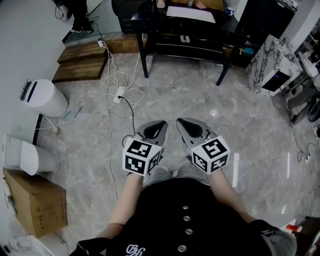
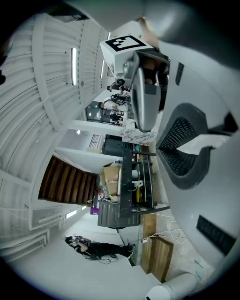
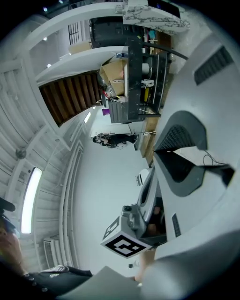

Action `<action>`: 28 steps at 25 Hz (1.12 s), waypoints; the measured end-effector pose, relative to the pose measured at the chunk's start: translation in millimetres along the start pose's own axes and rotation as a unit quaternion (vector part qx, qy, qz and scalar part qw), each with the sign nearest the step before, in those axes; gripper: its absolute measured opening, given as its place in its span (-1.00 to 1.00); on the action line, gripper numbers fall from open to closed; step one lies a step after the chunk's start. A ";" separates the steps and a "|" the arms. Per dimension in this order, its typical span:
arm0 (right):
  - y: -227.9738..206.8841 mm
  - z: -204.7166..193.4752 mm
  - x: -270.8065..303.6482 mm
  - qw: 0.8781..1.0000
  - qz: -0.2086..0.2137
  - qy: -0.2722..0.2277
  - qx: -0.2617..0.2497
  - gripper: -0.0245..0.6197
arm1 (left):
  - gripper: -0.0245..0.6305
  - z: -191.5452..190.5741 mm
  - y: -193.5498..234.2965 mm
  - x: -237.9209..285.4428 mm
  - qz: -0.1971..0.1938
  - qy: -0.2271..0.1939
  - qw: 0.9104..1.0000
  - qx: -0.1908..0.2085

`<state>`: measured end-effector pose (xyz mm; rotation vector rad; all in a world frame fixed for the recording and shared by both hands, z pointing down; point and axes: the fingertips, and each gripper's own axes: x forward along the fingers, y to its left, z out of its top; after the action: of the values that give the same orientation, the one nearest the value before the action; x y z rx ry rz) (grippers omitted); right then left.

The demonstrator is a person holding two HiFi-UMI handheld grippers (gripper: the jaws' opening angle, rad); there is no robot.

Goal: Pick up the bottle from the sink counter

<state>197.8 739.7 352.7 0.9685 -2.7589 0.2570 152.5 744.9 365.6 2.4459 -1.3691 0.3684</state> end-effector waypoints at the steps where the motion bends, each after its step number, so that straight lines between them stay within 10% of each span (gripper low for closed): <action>1: -1.9 -5.3 3.4 1.000 -0.005 0.009 -0.001 -0.91 | -0.87 0.6 2.7 0.6 -0.001 -0.001 1.000 0.000; 16: -10.2 -5.7 39.1 0.999 -0.034 -0.006 0.010 -0.62 | -0.87 -1.4 40.7 6.5 -0.015 -0.003 1.000 -0.008; 28: -62.8 15.1 118.4 1.000 0.005 0.011 -0.020 0.02 | -0.87 27.0 99.8 67.6 -0.009 -0.018 0.999 -0.032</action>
<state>145.0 617.4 373.7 0.9372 -2.7380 0.2110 103.2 632.5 380.2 2.4225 -1.3512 0.2738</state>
